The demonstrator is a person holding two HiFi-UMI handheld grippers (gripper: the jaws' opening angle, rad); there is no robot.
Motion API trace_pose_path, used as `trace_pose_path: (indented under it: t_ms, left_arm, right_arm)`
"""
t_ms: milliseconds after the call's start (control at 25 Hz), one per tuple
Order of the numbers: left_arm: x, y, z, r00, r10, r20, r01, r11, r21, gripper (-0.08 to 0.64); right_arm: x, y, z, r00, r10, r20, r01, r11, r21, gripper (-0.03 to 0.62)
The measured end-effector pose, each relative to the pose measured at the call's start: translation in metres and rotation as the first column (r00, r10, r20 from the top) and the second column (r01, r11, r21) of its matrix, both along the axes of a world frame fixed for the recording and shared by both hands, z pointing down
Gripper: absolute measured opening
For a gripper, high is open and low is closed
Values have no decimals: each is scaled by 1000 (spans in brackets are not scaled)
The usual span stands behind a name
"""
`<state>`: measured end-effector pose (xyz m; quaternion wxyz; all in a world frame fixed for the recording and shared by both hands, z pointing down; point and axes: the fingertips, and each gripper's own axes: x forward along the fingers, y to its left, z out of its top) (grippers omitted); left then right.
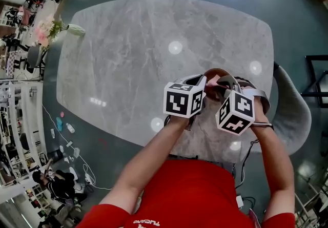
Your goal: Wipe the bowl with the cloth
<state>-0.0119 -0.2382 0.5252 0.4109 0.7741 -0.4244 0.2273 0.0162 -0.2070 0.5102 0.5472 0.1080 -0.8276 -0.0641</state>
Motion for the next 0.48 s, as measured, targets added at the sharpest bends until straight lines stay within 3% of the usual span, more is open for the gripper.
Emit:
trace_pose_path:
  t_ms: [160, 480]
  left_arm:
    - [-3, -1, -2, 1000, -13, 2, 13, 1000, 5, 17]
    - [-3, -1, -5, 1000, -4, 15, 3, 999, 51, 39]
  right_arm:
    - [4, -7, -7, 994, 80, 73, -81, 997, 18, 20]
    - [6, -11, -8, 976, 148, 160, -154, 988, 26, 21]
